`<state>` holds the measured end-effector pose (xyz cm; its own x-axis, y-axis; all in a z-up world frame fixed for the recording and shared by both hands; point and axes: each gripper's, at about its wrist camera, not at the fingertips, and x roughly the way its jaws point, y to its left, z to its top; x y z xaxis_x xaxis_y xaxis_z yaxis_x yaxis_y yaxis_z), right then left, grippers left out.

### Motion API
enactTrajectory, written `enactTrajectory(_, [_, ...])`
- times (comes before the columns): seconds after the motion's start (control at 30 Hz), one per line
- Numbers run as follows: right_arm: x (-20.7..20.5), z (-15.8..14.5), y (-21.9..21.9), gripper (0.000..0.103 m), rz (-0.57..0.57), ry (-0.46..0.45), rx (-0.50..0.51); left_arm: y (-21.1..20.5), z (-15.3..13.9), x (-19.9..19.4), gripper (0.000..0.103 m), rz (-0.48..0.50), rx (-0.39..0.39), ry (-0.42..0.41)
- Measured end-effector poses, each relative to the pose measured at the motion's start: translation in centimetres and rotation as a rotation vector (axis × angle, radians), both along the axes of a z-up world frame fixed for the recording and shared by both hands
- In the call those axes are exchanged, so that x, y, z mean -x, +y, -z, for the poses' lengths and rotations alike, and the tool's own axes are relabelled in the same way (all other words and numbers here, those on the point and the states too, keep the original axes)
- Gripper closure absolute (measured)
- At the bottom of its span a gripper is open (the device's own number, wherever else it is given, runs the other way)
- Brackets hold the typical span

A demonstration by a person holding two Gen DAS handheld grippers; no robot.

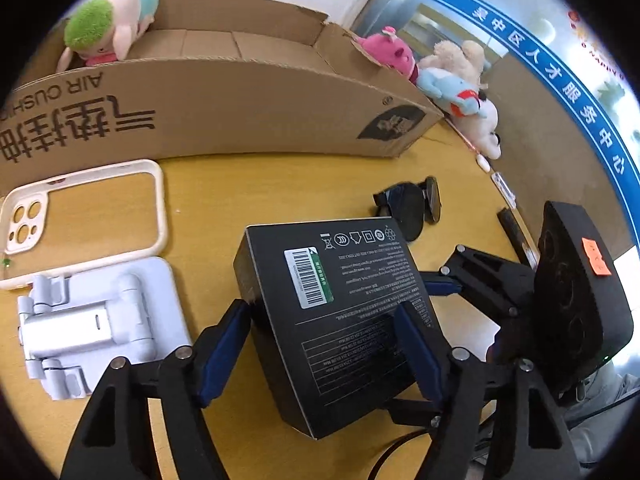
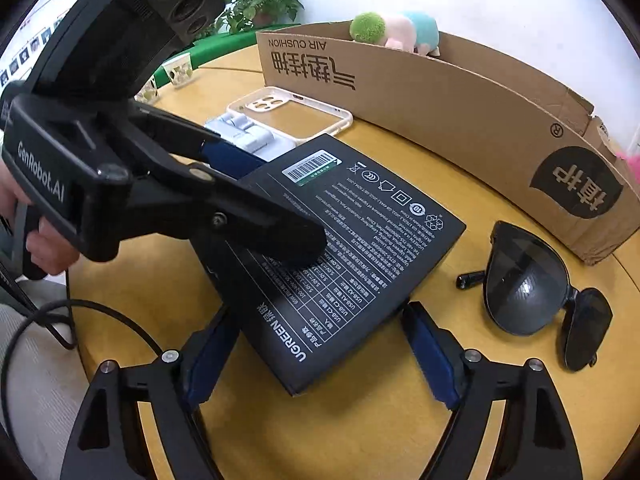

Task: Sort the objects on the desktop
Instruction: 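Lift the black box with the left gripper and carry it over the cardboard box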

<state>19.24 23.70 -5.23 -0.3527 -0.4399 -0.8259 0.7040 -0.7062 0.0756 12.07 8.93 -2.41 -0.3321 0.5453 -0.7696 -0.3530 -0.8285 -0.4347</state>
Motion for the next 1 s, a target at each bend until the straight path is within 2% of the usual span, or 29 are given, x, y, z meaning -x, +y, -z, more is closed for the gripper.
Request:
enactTrajectory(0.13, [0.0, -1.0, -0.2, 0.025, 0.013, 0.046, 0.008, -0.9, -1.8, -0.3, 0.035, -0.027, 0.001, 0.078])
enactTrajectory(0.37, [1.4, -6.0, -1.7, 0.025, 0.010, 0.207, 0.026, -2.4, -7.2, 0.1, 0.035, -0.087, -0.011, 0.288])
enactTrajectory(0.53, [3.3, -10.4, -2.7, 0.025, -0.003, 0.358, 0.001, -3.4, -12.2, 1.6, 0.035, -0.100, -0.007, 0.461])
enactTrajectory(0.73, [6.5, -17.3, -3.6, 0.025, -0.003, 0.510, 0.002, -3.6, -19.0, 4.0, 0.035, -0.120, -0.010, 0.667])
enactTrajectory(0.8, [7.9, -19.6, -3.7, 0.025, -0.011, 0.544, 0.007, -3.7, -21.0, 5.3, 0.035, -0.125, -0.008, 0.709])
enactTrajectory(1.0, [12.9, -25.6, -3.4, 0.025, -0.015, 0.600, 0.041, -4.4, -26.0, 10.2, 0.035, -0.124, -0.065, 0.774])
